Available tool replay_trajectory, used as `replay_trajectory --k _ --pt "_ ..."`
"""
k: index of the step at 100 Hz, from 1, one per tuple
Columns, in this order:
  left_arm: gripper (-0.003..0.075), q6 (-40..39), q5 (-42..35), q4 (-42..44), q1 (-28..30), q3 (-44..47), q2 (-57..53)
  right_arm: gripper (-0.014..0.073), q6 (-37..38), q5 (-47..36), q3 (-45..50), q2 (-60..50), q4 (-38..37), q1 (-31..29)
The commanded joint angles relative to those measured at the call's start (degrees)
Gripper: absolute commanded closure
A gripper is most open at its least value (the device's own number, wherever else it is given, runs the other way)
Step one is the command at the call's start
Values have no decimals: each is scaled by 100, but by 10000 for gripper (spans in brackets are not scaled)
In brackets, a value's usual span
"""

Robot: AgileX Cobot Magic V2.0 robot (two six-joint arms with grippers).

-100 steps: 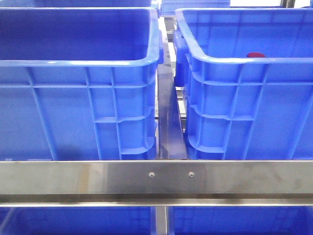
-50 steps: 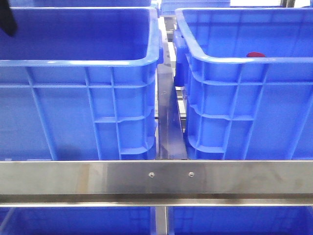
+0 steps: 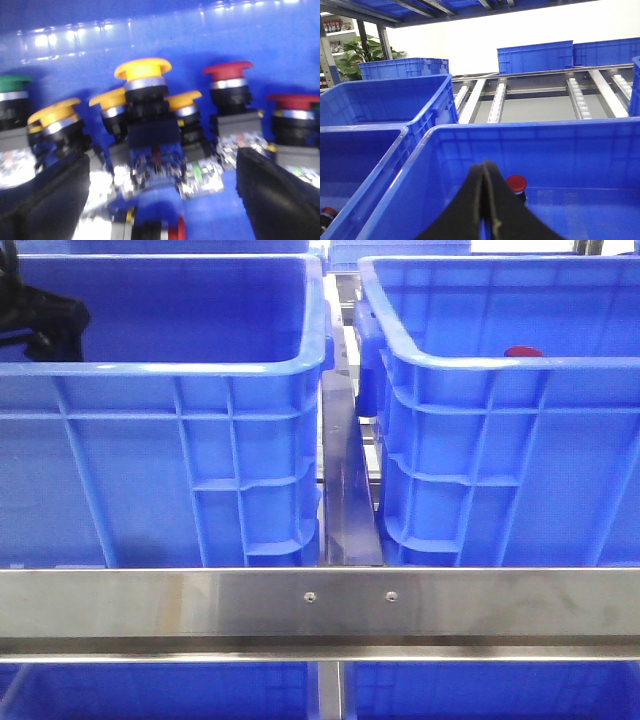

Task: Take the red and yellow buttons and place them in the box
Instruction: 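Lower the left gripper into the button bin and grasp a yellow-capped button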

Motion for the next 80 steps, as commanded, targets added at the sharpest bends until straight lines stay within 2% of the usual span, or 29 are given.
replay_trajectory --k 1,37,45,54,71,77,80 --pt "172 6 -447 -37 -44 -174 -69 661 -47 -10 -157 22 -49 -16" --pt "173 6 -662 3 -44 -212 309 661 -47 -10 -157 22 -49 -16" --pt "199 6 -662 3 -44 -212 309 661 -47 -10 -157 22 -49 -16" --pt "316 6 -642 3 -44 -212 309 661 -47 -10 -157 22 -49 -16" --pt "638 6 -597 3 -44 -212 288 661 -47 -10 -157 22 -49 -16" --pt "722 6 -587 3 -44 -212 215 661 -47 -10 -157 22 -49 -16" --pt "737 6 -585 3 -44 -212 172 661 -47 -10 -157 22 -49 -16"
